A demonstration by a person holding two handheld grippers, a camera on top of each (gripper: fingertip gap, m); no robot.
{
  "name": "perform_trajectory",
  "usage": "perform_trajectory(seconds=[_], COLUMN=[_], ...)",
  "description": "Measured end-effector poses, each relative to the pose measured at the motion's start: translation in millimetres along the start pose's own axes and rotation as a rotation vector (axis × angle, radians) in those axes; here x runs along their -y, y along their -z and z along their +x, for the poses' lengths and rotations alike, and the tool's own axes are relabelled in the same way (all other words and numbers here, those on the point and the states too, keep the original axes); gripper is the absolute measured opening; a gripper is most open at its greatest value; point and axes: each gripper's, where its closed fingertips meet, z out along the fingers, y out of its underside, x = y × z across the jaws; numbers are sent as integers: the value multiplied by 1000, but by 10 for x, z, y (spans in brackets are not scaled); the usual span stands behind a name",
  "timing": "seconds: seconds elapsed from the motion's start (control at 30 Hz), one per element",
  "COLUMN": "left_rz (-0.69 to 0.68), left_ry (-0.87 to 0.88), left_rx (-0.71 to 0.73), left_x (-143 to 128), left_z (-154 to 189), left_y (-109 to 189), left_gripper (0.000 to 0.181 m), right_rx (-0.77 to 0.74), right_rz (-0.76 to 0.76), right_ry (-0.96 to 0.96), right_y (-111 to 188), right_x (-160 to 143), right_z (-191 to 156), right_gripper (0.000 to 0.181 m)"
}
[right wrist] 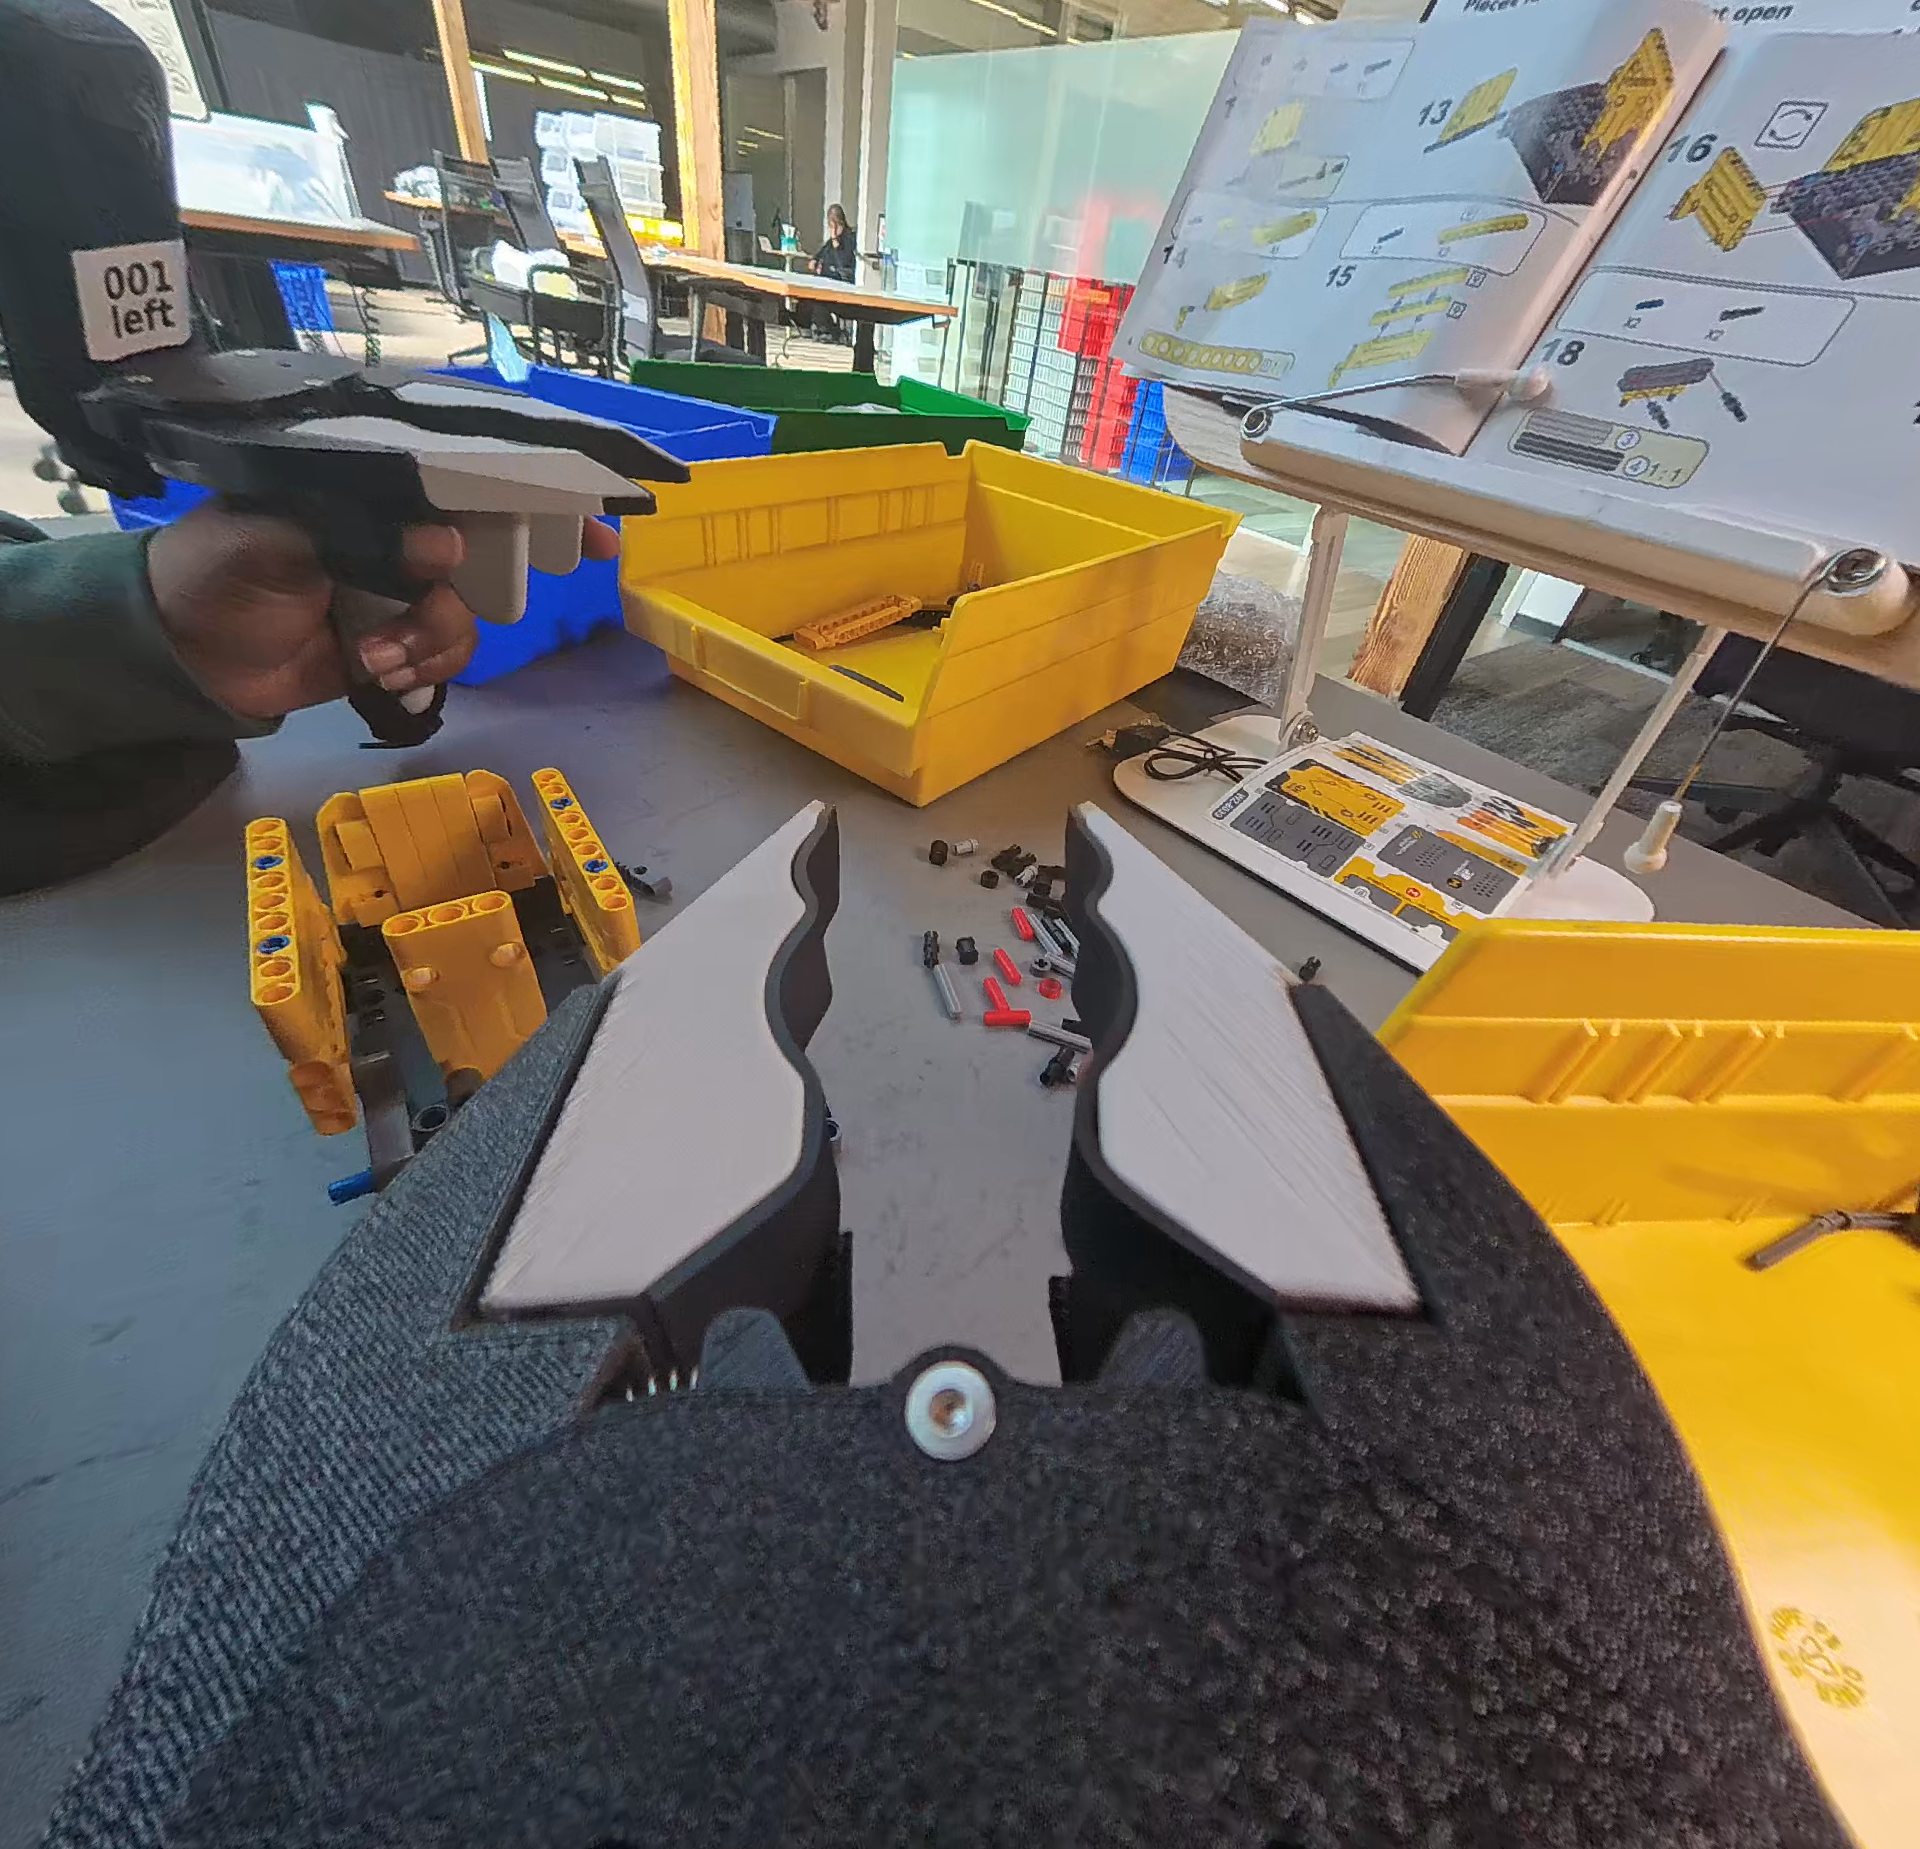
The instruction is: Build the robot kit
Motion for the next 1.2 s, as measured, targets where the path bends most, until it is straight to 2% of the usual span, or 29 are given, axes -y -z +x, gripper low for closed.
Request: perform_trajectory(seconds=[0.63,0.7,0.77,0.87,0.93,1.0,1.03,1.1,1.2], left_rz=[11,55,144,270,275,190,112,-123,-519], left_ry=[-58,-83,-146,-232,-233,-190,-155,-58,-9], left_rx=[5,19,87,285,380,407,382,240,17], left_x=[112,306,669,1324,1616,1688,1622,1263,513], left_z=[64,27,-146,-694,-1093,-1459,-1613,-1785,-1795], left_y=[45,126,326,903,1327,1612,1673,1676,1724], left_gripper=[27,26,24,21,20,18,16,17,16], right_rx=[-51,-56,-68,-75,-74,-66,-63,-57,-53], right_rz=[7,7,4,-1,0,-7,-10,-19,-43], right_ry=[13,11,9,14,5,0,4,8,12], right_y=[32,38,49,65,66,57,52,34,4], right_x=[6,15,21,32,35,20,14,-8,-74], right_z=[71,75,87,94,89,69,57,34,10], right_gripper=[41,40,40,39,38,37,36,35,35])
